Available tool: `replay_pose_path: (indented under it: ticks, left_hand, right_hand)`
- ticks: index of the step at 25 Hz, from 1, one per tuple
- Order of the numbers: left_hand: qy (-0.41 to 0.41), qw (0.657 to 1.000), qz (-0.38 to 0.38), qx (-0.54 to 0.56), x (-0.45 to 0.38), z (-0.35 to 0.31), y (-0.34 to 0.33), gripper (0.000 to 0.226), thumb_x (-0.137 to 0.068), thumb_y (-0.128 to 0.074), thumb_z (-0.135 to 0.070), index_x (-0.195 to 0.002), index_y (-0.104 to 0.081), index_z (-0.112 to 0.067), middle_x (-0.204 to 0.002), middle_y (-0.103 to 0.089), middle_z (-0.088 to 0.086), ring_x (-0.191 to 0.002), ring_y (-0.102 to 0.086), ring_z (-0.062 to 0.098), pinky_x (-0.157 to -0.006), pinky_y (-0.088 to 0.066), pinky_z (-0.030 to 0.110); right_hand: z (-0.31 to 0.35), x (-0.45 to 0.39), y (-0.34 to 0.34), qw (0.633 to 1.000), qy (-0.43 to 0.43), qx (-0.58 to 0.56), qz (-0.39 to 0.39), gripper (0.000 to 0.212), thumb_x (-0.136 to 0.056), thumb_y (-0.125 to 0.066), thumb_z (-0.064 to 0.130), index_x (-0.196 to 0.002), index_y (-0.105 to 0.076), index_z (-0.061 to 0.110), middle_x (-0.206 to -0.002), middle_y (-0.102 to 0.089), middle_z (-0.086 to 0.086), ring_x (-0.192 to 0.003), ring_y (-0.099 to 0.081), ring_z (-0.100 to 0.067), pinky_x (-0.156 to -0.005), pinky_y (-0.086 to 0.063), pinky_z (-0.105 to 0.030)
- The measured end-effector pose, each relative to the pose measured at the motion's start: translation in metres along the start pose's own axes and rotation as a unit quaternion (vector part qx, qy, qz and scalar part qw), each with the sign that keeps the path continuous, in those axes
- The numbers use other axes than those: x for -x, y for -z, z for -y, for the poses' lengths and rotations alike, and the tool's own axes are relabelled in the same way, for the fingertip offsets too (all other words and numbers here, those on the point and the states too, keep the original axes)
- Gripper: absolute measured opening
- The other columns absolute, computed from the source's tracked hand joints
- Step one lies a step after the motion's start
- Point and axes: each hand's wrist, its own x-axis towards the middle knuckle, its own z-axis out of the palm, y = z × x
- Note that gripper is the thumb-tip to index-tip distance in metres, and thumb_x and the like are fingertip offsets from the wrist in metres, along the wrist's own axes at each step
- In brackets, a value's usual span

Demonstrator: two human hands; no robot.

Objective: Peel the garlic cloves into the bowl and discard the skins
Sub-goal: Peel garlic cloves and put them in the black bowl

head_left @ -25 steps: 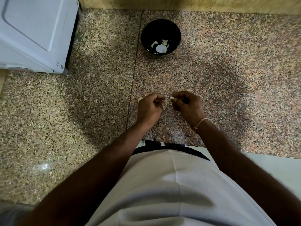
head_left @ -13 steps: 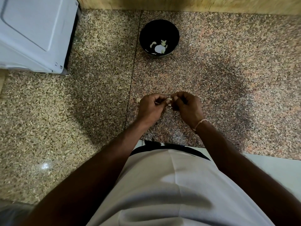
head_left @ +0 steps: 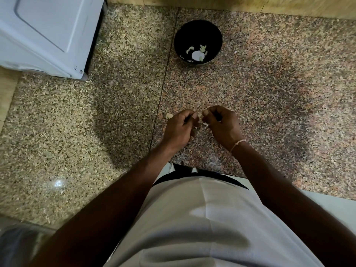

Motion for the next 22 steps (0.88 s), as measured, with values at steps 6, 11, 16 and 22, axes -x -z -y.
replay_pose_path:
  ticks: [6,11,16,22]
  left_hand:
    - [0.012,1.000,-0.015,0.022,0.002,0.001,0.006,0.023,-0.108,-0.051,-0.033,-0.095,-0.067,-0.022,-0.083,-0.071,0.001,-0.060,-0.069,0.021,-0.055,-0.055,0.040]
    - [0.047,0.995,-0.091,0.017,-0.001,0.001,0.014,0.029,-0.103,-0.053,-0.047,-0.093,-0.068,-0.024,-0.084,-0.073,0.015,-0.073,-0.070,0.046,-0.062,-0.060,0.064]
    - [0.065,0.992,-0.111,-0.004,-0.004,-0.002,0.019,0.025,-0.102,-0.057,-0.043,-0.084,-0.068,-0.030,-0.077,-0.074,0.004,-0.068,-0.069,0.041,-0.056,-0.057,0.064]
    - [0.074,0.990,-0.111,-0.052,-0.005,-0.003,0.018,0.022,-0.105,-0.062,-0.027,-0.095,-0.071,-0.010,-0.076,-0.072,0.005,-0.067,-0.069,0.029,-0.057,-0.056,0.041]
  right_hand:
    - [0.003,-0.009,-0.006,0.997,0.044,-0.001,0.064,0.013,-0.094,-0.073,0.019,-0.107,-0.075,0.019,-0.093,-0.076,0.009,-0.085,-0.072,-0.001,-0.075,-0.058,-0.022]
    - [0.008,-0.033,-0.015,0.996,0.052,0.047,0.058,0.011,-0.093,-0.076,0.028,-0.100,-0.077,0.020,-0.088,-0.076,0.007,-0.082,-0.072,-0.008,-0.075,-0.062,-0.035]
    - [0.015,-0.066,-0.026,0.977,0.095,0.176,0.070,0.013,-0.094,-0.073,0.034,-0.094,-0.076,0.021,-0.082,-0.071,0.008,-0.075,-0.066,-0.013,-0.069,-0.052,-0.027]
    - [0.022,-0.072,-0.025,0.967,0.102,0.223,0.071,0.021,-0.099,-0.059,0.021,-0.104,-0.079,0.017,-0.101,-0.077,-0.004,-0.088,-0.069,-0.021,-0.078,-0.055,-0.030]
